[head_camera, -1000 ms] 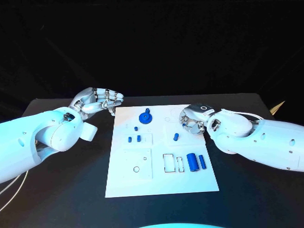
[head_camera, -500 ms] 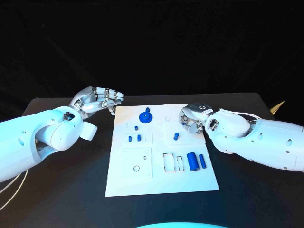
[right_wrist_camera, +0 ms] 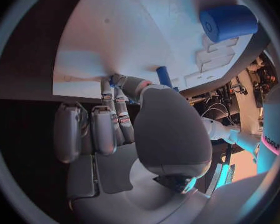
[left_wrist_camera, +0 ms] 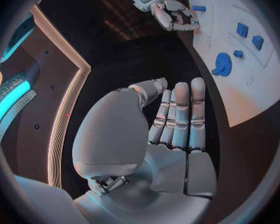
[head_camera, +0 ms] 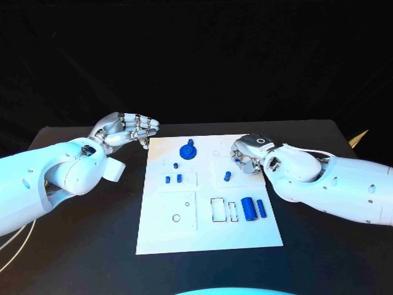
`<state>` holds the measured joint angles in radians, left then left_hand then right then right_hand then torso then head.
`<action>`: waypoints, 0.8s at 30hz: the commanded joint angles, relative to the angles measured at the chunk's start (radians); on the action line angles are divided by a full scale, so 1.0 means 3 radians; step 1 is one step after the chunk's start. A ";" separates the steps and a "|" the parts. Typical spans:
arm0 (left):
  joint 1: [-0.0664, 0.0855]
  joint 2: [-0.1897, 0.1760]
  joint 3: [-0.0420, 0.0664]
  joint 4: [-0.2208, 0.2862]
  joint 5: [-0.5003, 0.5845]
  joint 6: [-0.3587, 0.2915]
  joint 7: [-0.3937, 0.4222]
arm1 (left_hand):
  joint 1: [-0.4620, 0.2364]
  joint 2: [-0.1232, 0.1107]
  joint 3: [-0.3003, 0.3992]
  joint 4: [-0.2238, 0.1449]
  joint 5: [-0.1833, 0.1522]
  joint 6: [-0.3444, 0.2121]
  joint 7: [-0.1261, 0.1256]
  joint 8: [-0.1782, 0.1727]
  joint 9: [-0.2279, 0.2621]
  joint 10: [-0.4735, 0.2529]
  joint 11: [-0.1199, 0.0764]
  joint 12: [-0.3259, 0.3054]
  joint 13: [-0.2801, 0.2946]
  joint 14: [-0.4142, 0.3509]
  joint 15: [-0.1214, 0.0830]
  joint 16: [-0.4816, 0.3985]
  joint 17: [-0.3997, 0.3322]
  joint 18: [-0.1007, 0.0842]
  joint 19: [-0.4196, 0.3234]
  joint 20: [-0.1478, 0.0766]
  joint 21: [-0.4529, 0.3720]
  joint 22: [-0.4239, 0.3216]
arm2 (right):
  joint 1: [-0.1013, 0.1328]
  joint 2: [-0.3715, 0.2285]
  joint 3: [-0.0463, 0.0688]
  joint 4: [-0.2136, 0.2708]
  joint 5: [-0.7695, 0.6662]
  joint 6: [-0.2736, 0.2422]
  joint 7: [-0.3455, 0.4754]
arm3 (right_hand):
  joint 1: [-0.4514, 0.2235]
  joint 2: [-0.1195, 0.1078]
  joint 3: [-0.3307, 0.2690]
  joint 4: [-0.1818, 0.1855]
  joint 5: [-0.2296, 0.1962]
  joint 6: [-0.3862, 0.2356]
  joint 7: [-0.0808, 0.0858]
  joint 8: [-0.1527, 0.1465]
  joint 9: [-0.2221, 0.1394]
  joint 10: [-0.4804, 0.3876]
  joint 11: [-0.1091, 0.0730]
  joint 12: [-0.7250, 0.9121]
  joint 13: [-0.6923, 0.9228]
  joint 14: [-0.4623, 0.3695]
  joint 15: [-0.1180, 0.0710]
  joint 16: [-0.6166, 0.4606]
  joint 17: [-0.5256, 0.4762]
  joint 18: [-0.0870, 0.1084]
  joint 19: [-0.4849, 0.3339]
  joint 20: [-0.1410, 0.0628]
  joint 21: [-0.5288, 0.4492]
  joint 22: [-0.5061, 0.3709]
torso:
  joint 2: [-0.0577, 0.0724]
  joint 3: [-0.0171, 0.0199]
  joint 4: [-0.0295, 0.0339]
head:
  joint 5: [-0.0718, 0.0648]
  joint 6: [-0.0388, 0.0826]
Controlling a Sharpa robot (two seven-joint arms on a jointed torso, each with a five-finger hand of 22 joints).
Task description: Assemble the parts on the task board
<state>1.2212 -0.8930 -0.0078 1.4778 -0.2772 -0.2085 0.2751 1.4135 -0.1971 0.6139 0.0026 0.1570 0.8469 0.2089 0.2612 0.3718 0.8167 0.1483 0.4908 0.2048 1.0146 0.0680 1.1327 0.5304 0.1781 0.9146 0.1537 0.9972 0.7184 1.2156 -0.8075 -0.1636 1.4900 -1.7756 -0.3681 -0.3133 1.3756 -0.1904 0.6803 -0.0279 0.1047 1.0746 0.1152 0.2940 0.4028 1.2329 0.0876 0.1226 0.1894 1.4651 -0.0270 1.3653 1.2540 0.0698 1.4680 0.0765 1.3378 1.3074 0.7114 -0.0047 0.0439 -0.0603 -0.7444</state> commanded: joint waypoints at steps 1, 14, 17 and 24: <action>0.0002 0.0001 0.0003 0.0008 0.0022 0.0028 0.0038 | -0.0010 0.0020 -0.0016 -0.0001 -0.0001 -0.0025 -0.0005 0.0020 0.0003 -0.0030 0.0000 0.0015 -0.0003 0.0013 -0.0007 -0.0002 -0.0003 0.0028 0.0001 0.0009 -0.0021 -0.0003 | -0.0015 0.0007 -0.0009 0.0015 -0.0061 -0.0155 -0.0037 | 0.0011 0.0034 0.0005 -0.0024 0.0015 0.0027 -0.0001 0.0014 0.0006 0.0176 -0.0145 0.0014 0.0007 0.0147 -0.0024 -0.0010 0.0000 -0.0061 0.0100 -0.0026 0.0011 0.0393 | 0.0000 -0.0001 0.0001 | 0.0005 -0.0002; 0.0002 -0.0001 0.0003 -0.0003 0.0024 0.0030 0.0030 | -0.0016 0.0016 -0.0029 -0.0001 0.0001 -0.0047 0.0005 0.0014 -0.0002 -0.0047 0.0007 0.0017 -0.0007 0.0011 -0.0003 -0.0002 -0.0010 0.0026 0.0004 0.0011 -0.0029 -0.0011 | -0.0015 -0.0074 -0.0006 0.0096 -0.0016 -0.0387 -0.0008 | 0.0008 0.0034 0.0007 -0.0028 0.0018 0.0031 -0.0002 0.0015 0.0008 0.0182 -0.0146 0.0014 0.0009 0.0149 -0.0025 -0.0006 0.0007 -0.0061 0.0101 -0.0028 0.0013 0.0394 | -0.0002 -0.0001 -0.0001 | 0.0011 0.0002; 0.0002 -0.0001 0.0003 -0.0009 0.0095 0.0037 0.0027 | -0.0016 0.0016 -0.0029 -0.0001 0.0001 -0.0047 0.0005 0.0014 -0.0002 -0.0047 0.0007 0.0017 -0.0007 0.0011 -0.0003 -0.0002 -0.0010 0.0026 0.0004 0.0011 -0.0029 -0.0011 | -0.0012 -0.0101 -0.0004 0.0128 -0.0004 -0.0428 -0.0004 | 0.0008 0.0034 0.0007 -0.0028 0.0018 0.0031 -0.0002 0.0015 0.0008 0.0182 -0.0146 0.0014 0.0009 0.0149 -0.0025 -0.0006 0.0007 -0.0061 0.0101 -0.0028 0.0013 0.0394 | 0.0000 0.0001 -0.0003 | 0.0013 0.0007; 0.0002 -0.0002 0.0003 -0.0041 0.0235 0.0038 0.0030 | -0.0016 0.0017 -0.0031 -0.0001 0.0002 -0.0055 0.0008 0.0012 -0.0004 -0.0052 0.0009 0.0017 -0.0009 0.0011 -0.0001 -0.0002 -0.0011 0.0026 0.0005 0.0012 -0.0032 -0.0013 | -0.0002 -0.0182 0.0005 0.0229 0.0034 -0.0512 0.0008 | 0.0001 0.0033 0.0007 -0.0032 0.0020 0.0036 -0.0002 0.0018 0.0011 0.0190 -0.0147 0.0014 0.0011 0.0151 -0.0026 0.0000 0.0014 -0.0063 0.0103 -0.0030 0.0020 0.0400 | 0.0000 0.0003 -0.0004 | 0.0017 0.0008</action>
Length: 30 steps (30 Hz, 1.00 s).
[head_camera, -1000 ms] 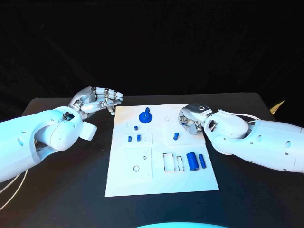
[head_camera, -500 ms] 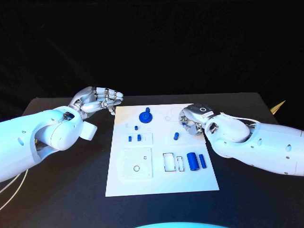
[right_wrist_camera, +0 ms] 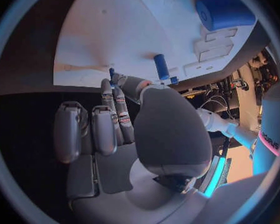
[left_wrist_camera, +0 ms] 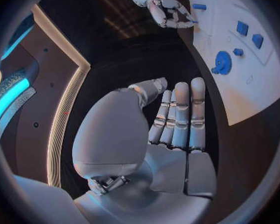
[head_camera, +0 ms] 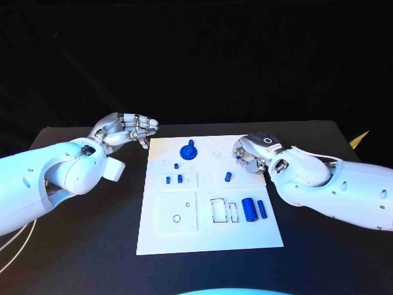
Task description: Assemble the parts on the task board
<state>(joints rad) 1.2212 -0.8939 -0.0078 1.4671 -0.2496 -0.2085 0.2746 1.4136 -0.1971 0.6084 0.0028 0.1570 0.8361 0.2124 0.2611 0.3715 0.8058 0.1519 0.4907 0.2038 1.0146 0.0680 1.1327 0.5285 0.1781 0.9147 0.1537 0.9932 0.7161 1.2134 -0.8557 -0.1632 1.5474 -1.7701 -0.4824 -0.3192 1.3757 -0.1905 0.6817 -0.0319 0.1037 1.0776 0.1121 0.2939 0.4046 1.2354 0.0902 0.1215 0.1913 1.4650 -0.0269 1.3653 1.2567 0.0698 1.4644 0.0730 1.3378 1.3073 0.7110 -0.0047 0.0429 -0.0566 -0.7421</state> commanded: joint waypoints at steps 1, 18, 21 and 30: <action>0.0002 0.0001 0.0003 -0.0009 0.0154 0.0038 0.0032 | -0.0016 0.0017 -0.0013 -0.0002 0.0002 -0.0019 -0.0004 0.0012 -0.0003 -0.0016 -0.0003 0.0017 -0.0005 0.0011 -0.0001 -0.0002 -0.0005 0.0026 0.0005 0.0012 -0.0019 -0.0005 | 0.0008 -0.0039 0.0005 0.0060 0.0022 -0.0146 0.0029 | 0.0000 0.0033 0.0002 -0.0019 0.0023 0.0026 0.0008 0.0018 0.0005 0.0182 -0.0156 0.0018 0.0005 0.0151 -0.0027 0.0000 0.0005 -0.0063 0.0116 -0.0019 0.0021 0.0401 | 0.0001 0.0003 0.0000 | 0.0005 0.0000; 0.0000 0.0019 0.0003 -0.0032 0.0191 0.0042 0.0045 | -0.0016 0.0016 -0.0016 -0.0003 0.0003 -0.0026 -0.0001 0.0010 -0.0005 -0.0020 -0.0001 0.0019 -0.0006 0.0010 0.0000 -0.0002 -0.0007 0.0026 0.0006 0.0013 -0.0022 -0.0008 | -0.0001 -0.0174 0.0033 0.0822 0.0287 -0.0489 0.0165 | -0.0001 0.0032 0.0008 -0.0032 0.0033 0.0030 0.0007 0.0019 0.0008 0.0189 -0.0158 0.0016 0.0008 0.0153 -0.0030 0.0006 0.0012 -0.0060 0.0112 -0.0023 0.0009 0.0394 | -0.0005 0.0002 0.0001 | 0.0119 -0.0015; 0.0000 0.0029 0.0003 -0.0041 0.0196 0.0037 0.0046 | -0.0015 0.0016 -0.0018 -0.0004 0.0003 -0.0029 0.0000 0.0010 -0.0005 -0.0022 0.0000 0.0020 -0.0007 0.0009 0.0001 -0.0002 -0.0008 0.0026 0.0006 0.0014 -0.0023 -0.0009 | -0.0034 -0.0116 0.0033 0.0901 0.0304 -0.0504 0.0192 | -0.0001 0.0032 0.0009 -0.0033 0.0034 0.0029 0.0008 0.0019 0.0008 0.0189 -0.0158 0.0015 0.0008 0.0153 -0.0030 0.0004 0.0009 -0.0058 0.0110 -0.0024 0.0002 0.0390 | -0.0008 -0.0003 -0.0003 | 0.0169 -0.0033; 0.0000 0.0098 0.0002 -0.0084 0.0203 0.0030 0.0048 | -0.0016 0.0015 -0.0020 -0.0005 0.0004 -0.0032 0.0001 0.0009 -0.0006 -0.0024 0.0001 0.0020 -0.0007 0.0007 0.0002 -0.0002 -0.0010 0.0026 0.0006 0.0014 -0.0025 -0.0011 | -0.0213 0.0134 0.0024 0.0929 0.0290 -0.0482 0.0260 | -0.0002 0.0032 0.0011 -0.0037 0.0038 0.0028 0.0009 0.0018 0.0009 0.0188 -0.0158 0.0013 0.0009 0.0152 -0.0030 0.0002 0.0006 -0.0058 0.0110 -0.0024 -0.0001 0.0388 | -0.0025 -0.0018 -0.0004 | 0.0302 -0.0058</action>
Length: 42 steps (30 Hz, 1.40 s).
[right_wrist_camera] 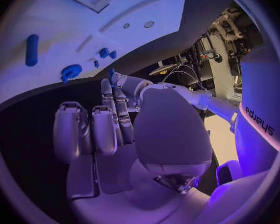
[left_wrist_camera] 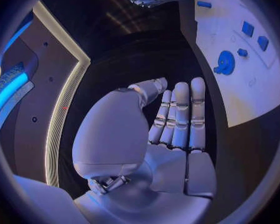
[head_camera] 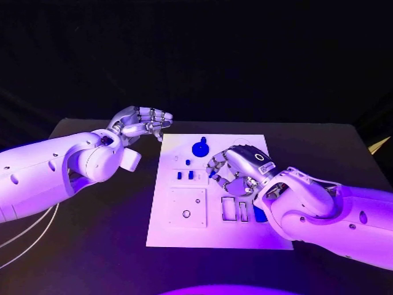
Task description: Assemble the parts on the task board
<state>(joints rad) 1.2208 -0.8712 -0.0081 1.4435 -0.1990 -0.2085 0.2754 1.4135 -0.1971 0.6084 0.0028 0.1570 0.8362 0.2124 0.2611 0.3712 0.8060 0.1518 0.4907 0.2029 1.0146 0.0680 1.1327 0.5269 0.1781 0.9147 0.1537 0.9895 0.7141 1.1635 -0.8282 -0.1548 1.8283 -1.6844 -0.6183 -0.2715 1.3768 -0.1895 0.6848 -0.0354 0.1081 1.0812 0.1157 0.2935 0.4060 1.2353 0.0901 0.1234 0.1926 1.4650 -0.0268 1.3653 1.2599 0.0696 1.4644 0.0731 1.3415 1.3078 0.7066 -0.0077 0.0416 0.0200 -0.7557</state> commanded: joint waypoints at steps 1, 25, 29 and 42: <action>0.0001 0.0030 0.0003 -0.0010 0.0035 0.0030 0.0045 | -0.0016 0.0015 -0.0020 -0.0004 0.0004 -0.0032 0.0001 0.0009 -0.0005 -0.0025 0.0001 0.0020 -0.0004 0.0007 0.0002 -0.0002 -0.0004 0.0026 0.0006 0.0014 -0.0013 -0.0004 | -0.0070 0.0067 -0.0005 -0.0016 0.0000 -0.0025 0.0106 | -0.0005 0.0029 0.0000 -0.0025 0.0023 0.0016 -0.0003 0.0019 0.0004 0.0189 -0.0157 0.0007 0.0005 0.0153 -0.0031 0.0002 -0.0005 -0.0057 0.0110 -0.0025 -0.0013 0.0386 | -0.0011 -0.0010 0.0000 | 0.0068 -0.0022; 0.0003 0.0143 0.0003 -0.0037 0.0016 0.0048 0.0035 | -0.0030 0.0017 -0.0033 0.0004 0.0004 -0.0036 0.0006 0.0014 -0.0006 -0.0043 0.0007 0.0023 -0.0009 -0.0004 0.0009 -0.0005 -0.0011 0.0024 0.0003 0.0019 -0.0025 -0.0013 | -0.0375 0.0362 -0.0039 -0.0330 -0.0056 0.0093 0.0106 | -0.0009 0.0031 0.0004 -0.0030 0.0027 0.0013 0.0001 0.0016 0.0005 0.0186 -0.0155 0.0002 0.0005 0.0152 -0.0030 0.0000 -0.0010 -0.0054 0.0106 -0.0026 -0.0027 0.0378 | -0.0006 -0.0004 -0.0001 | 0.0219 -0.0128; 0.0003 0.0142 0.0003 -0.0036 0.0016 0.0053 0.0034 | -0.0030 0.0017 -0.0033 0.0004 0.0004 -0.0036 0.0006 0.0014 -0.0006 -0.0043 0.0007 0.0023 -0.0009 -0.0004 0.0009 -0.0005 -0.0011 0.0024 0.0003 0.0019 -0.0025 -0.0013 | -0.0384 0.0369 -0.0040 -0.0345 -0.0084 0.0087 0.0073 | -0.0012 0.0032 0.0005 -0.0031 0.0028 0.0011 0.0003 0.0015 0.0005 0.0185 -0.0154 -0.0001 0.0005 0.0152 -0.0030 0.0000 -0.0010 -0.0055 0.0107 -0.0026 -0.0023 0.0381 | -0.0005 -0.0005 0.0000 | 0.0219 -0.0136; 0.0004 0.0134 0.0003 -0.0033 0.0016 0.0064 0.0023 | -0.0036 0.0018 -0.0038 0.0009 0.0003 -0.0038 0.0006 0.0016 -0.0006 -0.0048 0.0008 0.0025 -0.0010 -0.0007 0.0011 -0.0005 -0.0014 0.0024 0.0001 0.0022 -0.0031 -0.0017 | -0.0406 0.0412 -0.0041 -0.0410 -0.0098 0.0136 0.0049 | -0.0016 0.0034 0.0005 -0.0032 0.0028 0.0010 0.0004 0.0014 0.0006 0.0184 -0.0152 -0.0003 0.0006 0.0152 -0.0029 0.0001 -0.0008 -0.0054 0.0106 -0.0026 -0.0028 0.0378 | -0.0007 -0.0007 0.0002 | 0.0245 -0.0153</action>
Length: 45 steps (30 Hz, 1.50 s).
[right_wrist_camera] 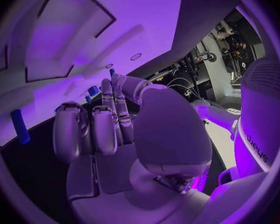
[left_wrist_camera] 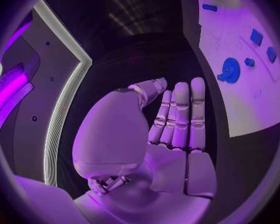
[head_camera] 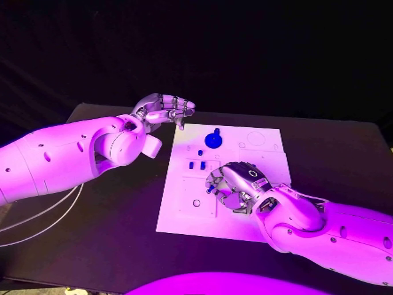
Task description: Assemble the parts on the task board
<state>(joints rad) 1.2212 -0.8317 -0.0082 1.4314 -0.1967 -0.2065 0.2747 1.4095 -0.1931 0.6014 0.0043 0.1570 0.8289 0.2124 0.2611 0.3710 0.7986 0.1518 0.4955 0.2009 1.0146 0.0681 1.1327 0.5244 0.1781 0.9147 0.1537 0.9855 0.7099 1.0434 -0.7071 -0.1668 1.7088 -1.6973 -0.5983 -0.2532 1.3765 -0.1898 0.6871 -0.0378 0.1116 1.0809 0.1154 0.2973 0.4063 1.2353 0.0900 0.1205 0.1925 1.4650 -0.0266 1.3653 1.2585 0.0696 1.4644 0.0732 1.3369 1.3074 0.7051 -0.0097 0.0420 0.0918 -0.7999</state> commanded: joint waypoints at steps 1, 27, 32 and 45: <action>0.0002 0.0001 0.0003 0.0007 0.0008 0.0058 0.0025 | -0.0023 0.0005 -0.0014 0.0004 0.0003 -0.0013 0.0006 0.0016 -0.0005 -0.0023 0.0008 0.0009 -0.0003 -0.0007 0.0011 -0.0005 -0.0005 0.0024 0.0001 0.0022 -0.0017 -0.0003 | -0.0007 0.0012 -0.0001 -0.0019 -0.0055 0.0072 -0.0015 | -0.0015 0.0035 -0.0002 -0.0024 0.0017 0.0011 0.0005 0.0002 0.0005 0.0184 -0.0152 0.0007 0.0006 0.0152 -0.0029 0.0001 -0.0003 -0.0054 0.0105 -0.0027 -0.0012 0.0380 | -0.0002 -0.0001 0.0001 | 0.0005 -0.0006; 0.0002 0.0002 0.0003 0.0000 0.0007 0.0090 0.0003 | -0.0028 0.0006 -0.0020 0.0008 0.0003 -0.0016 0.0007 0.0018 -0.0006 -0.0029 0.0009 0.0011 -0.0004 -0.0010 0.0013 -0.0004 -0.0007 0.0024 0.0000 0.0024 -0.0023 -0.0007 | -0.0028 0.0101 -0.0006 -0.0088 -0.0150 0.0191 -0.0140 | -0.0020 0.0037 -0.0001 -0.0027 0.0018 0.0009 0.0006 0.0000 0.0006 0.0183 -0.0151 0.0003 0.0007 0.0151 -0.0028 -0.0002 -0.0009 -0.0053 0.0103 -0.0027 -0.0021 0.0375 | -0.0001 0.0001 -0.0002 | 0.0022 -0.0031; 0.0003 0.0001 0.0003 -0.0001 0.0007 0.0090 0.0000 | -0.0030 0.0006 -0.0023 0.0010 0.0003 -0.0018 0.0007 0.0019 -0.0006 -0.0035 0.0010 0.0012 -0.0005 -0.0013 0.0014 -0.0003 -0.0009 0.0025 -0.0001 0.0026 -0.0027 -0.0010 | -0.0029 0.0105 -0.0007 -0.0079 -0.0172 0.0271 -0.0147 | -0.0024 0.0038 0.0000 -0.0030 0.0019 0.0007 0.0007 -0.0002 0.0007 0.0181 -0.0150 -0.0001 0.0007 0.0150 -0.0027 -0.0004 -0.0013 -0.0051 0.0100 -0.0027 -0.0028 0.0370 | -0.0001 0.0000 -0.0003 | 0.0023 -0.0030; 0.0003 -0.0004 0.0003 0.0000 0.0004 0.0103 -0.0019 | -0.0030 0.0006 -0.0023 0.0010 0.0003 -0.0018 0.0007 0.0019 -0.0006 -0.0035 0.0010 0.0012 -0.0005 -0.0013 0.0014 -0.0003 -0.0009 0.0025 -0.0001 0.0026 -0.0027 -0.0010 | -0.0028 0.0098 -0.0011 -0.0072 -0.0240 0.0236 -0.0109 | -0.0267 -0.0082 -0.0107 0.0034 -0.0034 -0.0266 0.0060 -0.0168 -0.0031 -0.0164 -0.0049 -0.0195 -0.0054 0.0136 0.0056 -0.0029 -0.0064 -0.0015 0.0027 0.0035 -0.0232 0.0257 | -0.0002 0.0000 -0.0001 | 0.0020 -0.0027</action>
<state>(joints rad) 1.2212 -0.8335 -0.0082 1.4297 -0.1970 -0.1949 0.2687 1.4096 -0.1931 0.5988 0.0070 0.1570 0.8289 0.2124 0.2611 0.3701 0.7951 0.1555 0.4955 0.2002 1.0146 0.0680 1.1327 0.5230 0.1782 0.9147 0.1537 0.9821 0.7079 1.0368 -0.6780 -0.1690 1.6848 -1.7500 -0.5412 -0.2919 1.2968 -0.2055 0.6606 -0.0276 0.1057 1.0020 0.1355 0.2463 0.3971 1.1840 0.0748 0.0652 0.1773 1.4665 -0.0132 1.3576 1.2376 0.0696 1.4676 0.0775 1.2637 1.3078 0.7045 -0.0098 0.0411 0.0988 -0.8083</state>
